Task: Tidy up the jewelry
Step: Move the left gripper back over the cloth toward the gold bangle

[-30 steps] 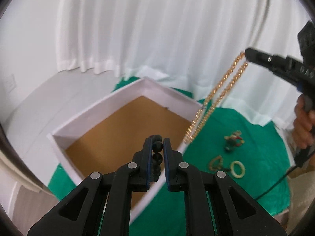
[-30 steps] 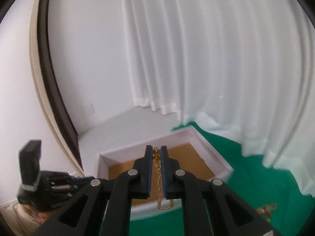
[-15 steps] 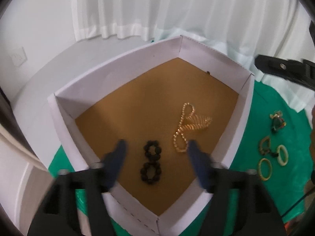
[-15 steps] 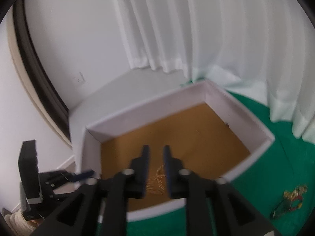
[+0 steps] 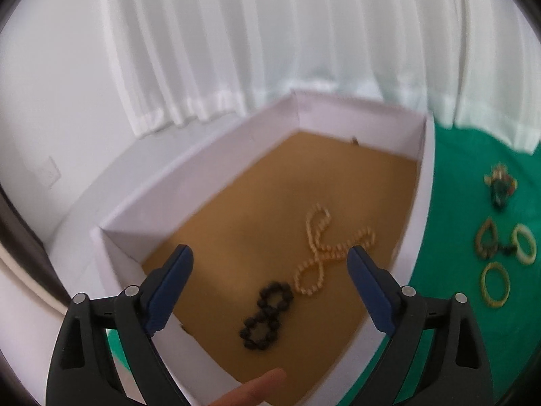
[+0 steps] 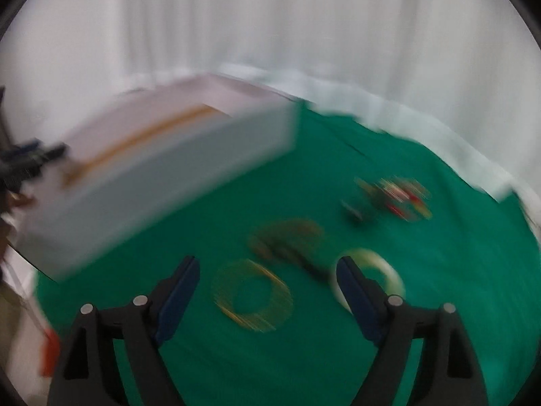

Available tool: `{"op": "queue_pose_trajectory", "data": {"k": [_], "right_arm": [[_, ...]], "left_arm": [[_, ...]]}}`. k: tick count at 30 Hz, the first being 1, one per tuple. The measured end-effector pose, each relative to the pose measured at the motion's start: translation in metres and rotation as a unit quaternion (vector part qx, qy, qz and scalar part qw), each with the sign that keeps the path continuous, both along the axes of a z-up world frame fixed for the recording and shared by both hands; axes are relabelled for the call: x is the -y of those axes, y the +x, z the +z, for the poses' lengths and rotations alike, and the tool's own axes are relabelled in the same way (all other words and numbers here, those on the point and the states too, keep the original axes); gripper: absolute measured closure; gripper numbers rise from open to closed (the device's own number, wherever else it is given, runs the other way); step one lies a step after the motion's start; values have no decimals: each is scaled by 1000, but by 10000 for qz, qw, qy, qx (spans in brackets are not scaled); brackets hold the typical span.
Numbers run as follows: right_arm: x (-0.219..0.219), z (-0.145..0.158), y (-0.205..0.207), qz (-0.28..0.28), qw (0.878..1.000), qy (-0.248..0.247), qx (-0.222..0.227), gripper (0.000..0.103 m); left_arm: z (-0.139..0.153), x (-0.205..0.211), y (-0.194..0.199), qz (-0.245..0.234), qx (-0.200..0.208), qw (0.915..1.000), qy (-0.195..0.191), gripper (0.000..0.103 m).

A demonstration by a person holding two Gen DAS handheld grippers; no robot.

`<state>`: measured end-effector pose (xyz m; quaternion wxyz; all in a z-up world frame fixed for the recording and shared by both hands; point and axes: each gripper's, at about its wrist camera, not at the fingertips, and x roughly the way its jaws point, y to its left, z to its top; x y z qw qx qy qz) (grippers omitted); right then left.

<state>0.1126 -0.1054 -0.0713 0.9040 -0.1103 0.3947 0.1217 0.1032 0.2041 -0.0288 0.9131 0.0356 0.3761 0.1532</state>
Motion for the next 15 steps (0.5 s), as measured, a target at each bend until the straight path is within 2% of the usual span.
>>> {"op": "queue_pose_trajectory", "data": {"k": [1, 3, 6, 8, 12, 15], "right_arm": [[22, -9, -6, -288, 9995, -108, -17, 17], [61, -22, -14, -775, 9967, -218, -92, 16], [112, -37, -19, -1459, 9888, -235, -216, 16], [142, -46, -22, -1834, 9825, -172, -294, 16], [174, -61, -27, -2173, 9752, -139, -397, 16], [182, -67, -27, -2247, 9735, 39, -429, 15]], "left_arm": [[-6, 3, 3, -39, -166, 9999, -8, 10], [-6, 9, 2, -91, -190, 9998, 43, 10], [-11, 21, 0, 1, -219, 9984, 516, 10], [-10, 26, -4, 1, -222, 9979, 610, 10], [-9, 28, -14, 59, -261, 9987, 444, 10], [-9, 30, -21, 90, -235, 9987, 433, 10]]}}
